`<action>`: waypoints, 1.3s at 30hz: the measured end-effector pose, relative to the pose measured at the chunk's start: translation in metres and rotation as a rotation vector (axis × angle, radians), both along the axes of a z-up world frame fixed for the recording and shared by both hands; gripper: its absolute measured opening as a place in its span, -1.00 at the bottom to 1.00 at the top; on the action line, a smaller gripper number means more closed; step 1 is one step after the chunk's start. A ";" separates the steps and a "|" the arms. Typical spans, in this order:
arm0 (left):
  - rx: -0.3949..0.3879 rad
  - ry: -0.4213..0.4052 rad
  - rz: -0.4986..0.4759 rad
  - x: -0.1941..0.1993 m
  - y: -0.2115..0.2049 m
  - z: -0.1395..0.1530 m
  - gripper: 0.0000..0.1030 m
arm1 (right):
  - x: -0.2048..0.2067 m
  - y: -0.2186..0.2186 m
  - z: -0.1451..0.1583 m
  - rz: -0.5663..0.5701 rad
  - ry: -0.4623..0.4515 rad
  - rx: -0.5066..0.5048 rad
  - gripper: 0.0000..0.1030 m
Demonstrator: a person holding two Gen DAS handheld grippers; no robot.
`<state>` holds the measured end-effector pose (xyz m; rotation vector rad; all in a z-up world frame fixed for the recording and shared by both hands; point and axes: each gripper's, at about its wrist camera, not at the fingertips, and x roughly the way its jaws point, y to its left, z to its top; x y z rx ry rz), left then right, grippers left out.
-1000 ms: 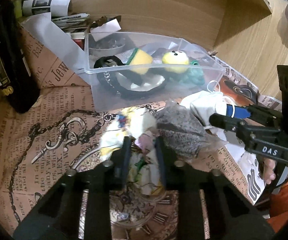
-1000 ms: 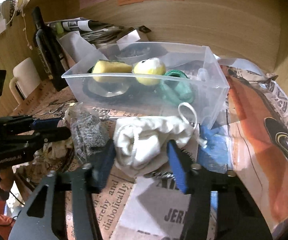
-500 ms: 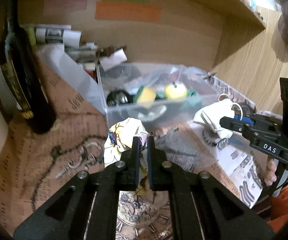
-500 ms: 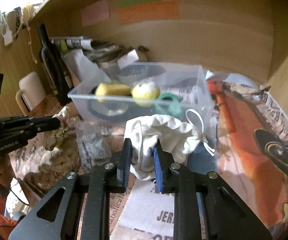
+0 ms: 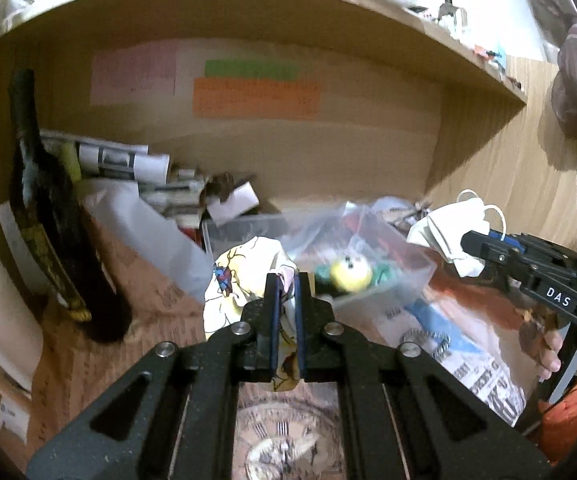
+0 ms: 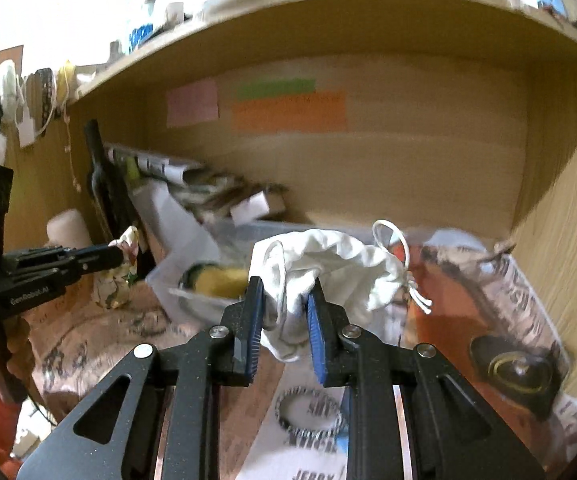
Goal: Organize soft objects
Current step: 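Carry the floral cloth into the clear box with the left tool while the right tool drops the pouch in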
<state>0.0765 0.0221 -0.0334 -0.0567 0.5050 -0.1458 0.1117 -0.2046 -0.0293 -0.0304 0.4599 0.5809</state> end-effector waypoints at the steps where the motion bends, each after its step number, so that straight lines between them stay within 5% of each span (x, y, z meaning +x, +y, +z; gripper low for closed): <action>1: 0.003 -0.008 0.001 0.003 -0.001 0.003 -0.89 | 0.003 0.001 0.003 -0.002 -0.007 0.004 -0.63; 11: 0.054 -0.017 0.027 0.037 -0.004 0.017 -0.89 | 0.030 0.010 0.013 0.009 -0.023 0.011 -0.63; 23: 0.005 0.131 0.051 0.112 0.010 -0.011 -0.89 | 0.062 0.042 0.004 0.036 -0.004 -0.064 -0.63; 39: 0.039 0.265 -0.012 0.148 -0.008 -0.055 -0.88 | 0.120 0.059 -0.053 0.015 0.205 -0.132 -0.57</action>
